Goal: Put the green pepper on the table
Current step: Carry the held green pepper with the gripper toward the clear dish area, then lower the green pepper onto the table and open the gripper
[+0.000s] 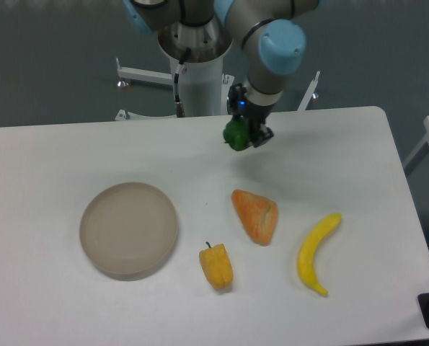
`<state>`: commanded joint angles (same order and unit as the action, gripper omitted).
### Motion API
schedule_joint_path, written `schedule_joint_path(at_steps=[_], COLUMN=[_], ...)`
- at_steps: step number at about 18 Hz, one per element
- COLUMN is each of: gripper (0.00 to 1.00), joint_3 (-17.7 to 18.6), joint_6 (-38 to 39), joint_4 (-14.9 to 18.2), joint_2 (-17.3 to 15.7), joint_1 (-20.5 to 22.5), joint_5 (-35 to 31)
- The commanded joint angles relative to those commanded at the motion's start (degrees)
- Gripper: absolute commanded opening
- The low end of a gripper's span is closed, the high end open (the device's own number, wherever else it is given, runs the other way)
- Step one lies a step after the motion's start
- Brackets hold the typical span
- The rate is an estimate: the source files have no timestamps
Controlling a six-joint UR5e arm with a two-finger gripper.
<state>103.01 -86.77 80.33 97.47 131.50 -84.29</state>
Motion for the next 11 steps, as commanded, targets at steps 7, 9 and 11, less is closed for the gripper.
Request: schedule_joint_path(at_steps=[7, 9, 11], gripper=[0.24, 0.27, 0.35], joint_3=[0.09, 0.17, 0.18], joint_6=[8.88, 10.39, 10.39], joint_4=[-2.90, -2.90, -3.16], joint_2=[4.66, 5.01, 5.19], joint_1=[-6.95, -7.13, -7.31], joint_5=[0.61, 2.71, 3.87])
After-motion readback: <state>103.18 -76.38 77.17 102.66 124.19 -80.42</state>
